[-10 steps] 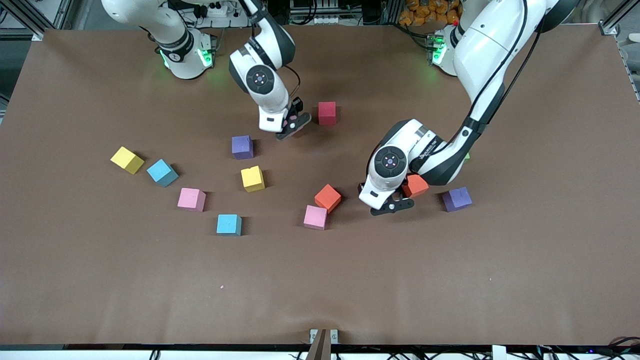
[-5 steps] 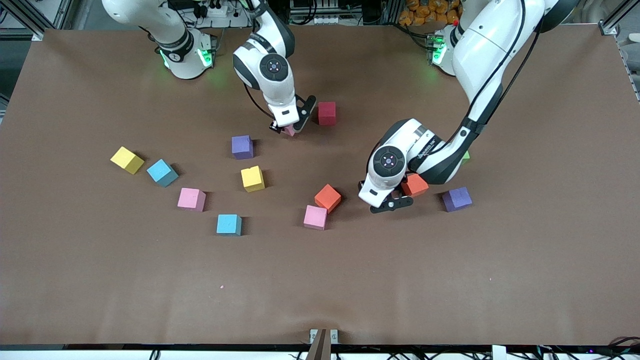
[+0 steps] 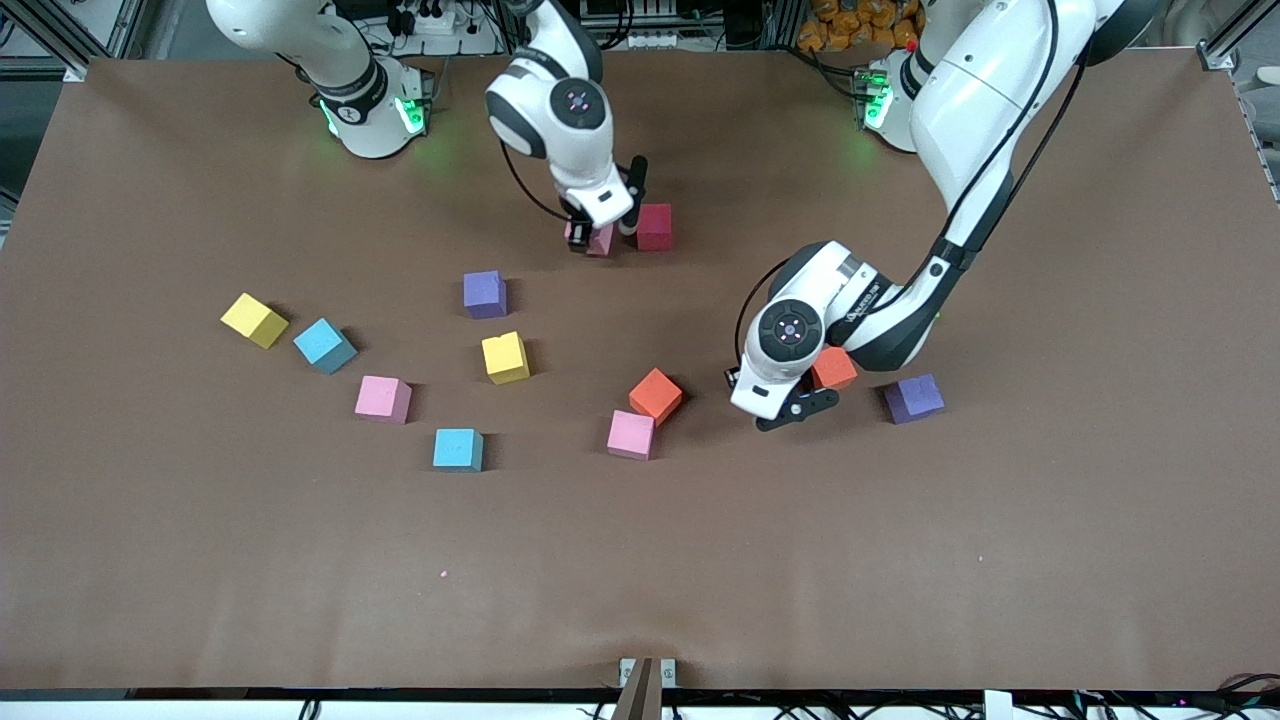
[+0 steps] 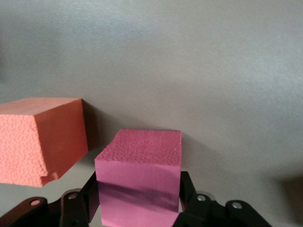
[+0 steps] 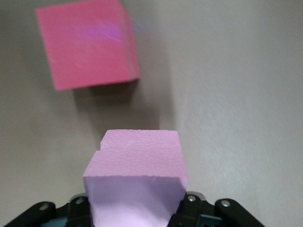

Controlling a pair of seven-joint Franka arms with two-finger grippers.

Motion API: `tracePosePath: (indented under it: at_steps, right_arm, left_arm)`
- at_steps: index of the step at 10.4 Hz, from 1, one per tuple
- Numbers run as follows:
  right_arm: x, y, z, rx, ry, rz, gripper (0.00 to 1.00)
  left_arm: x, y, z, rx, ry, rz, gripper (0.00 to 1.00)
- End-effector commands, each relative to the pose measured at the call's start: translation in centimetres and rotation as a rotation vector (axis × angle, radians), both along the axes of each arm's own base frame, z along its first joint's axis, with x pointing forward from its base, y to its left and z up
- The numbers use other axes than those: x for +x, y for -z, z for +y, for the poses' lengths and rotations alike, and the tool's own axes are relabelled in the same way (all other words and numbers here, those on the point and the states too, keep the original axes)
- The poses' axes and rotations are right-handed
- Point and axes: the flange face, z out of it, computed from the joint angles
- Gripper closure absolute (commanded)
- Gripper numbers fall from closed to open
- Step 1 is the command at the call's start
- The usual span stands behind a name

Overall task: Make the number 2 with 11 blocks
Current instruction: 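Place the light pink cube by the magenta cube while the left gripper grasps pink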

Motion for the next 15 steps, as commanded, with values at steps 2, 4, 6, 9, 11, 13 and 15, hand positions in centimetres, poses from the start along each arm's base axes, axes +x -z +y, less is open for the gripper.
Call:
tracePosePath:
  at_steps: [2,4,6,9,11,13,15]
  right_arm:
    - [-0.3,1.5,3.0,-0.037,-0.079,-0.021,0.79]
    - [0.0,2.1,3.7,-0.060,-0.078,-0.010,0.79]
    - [0.0,2.6,4.4,-0.075,-0.057,-0.007,0.79]
    - [-1.1,3.4,4.9,-0.094,-0.075,0.000,0.79]
    - [-1.7,3.7,5.0,-0.104,-0.060,0.002,0.79]
    - [-2.1,3.7,5.3,-0.105,-0.063,0.000,0.79]
    - [-2.2,3.9,5.6,-0.105,-0.043,-0.005,0.79]
  left_arm:
    - [-0.2,-0.8,0.5,-0.004,-0.051,-0.001,0.51]
    - [0.6,-2.6,1.3,-0.013,-0.073,-0.022,0.63]
    - [1.1,-5.1,1.8,-0.043,-0.118,-0.029,0.65]
    - [1.5,-8.0,1.8,-0.074,-0.191,-0.050,0.66]
    - [1.1,-8.4,1.1,-0.060,-0.280,-0.058,0.66]
    - [0.5,-8.8,0.2,-0.060,-0.411,-0.045,0.65]
    - [0.1,-9.0,-0.3,-0.050,-0.522,-0.034,0.65]
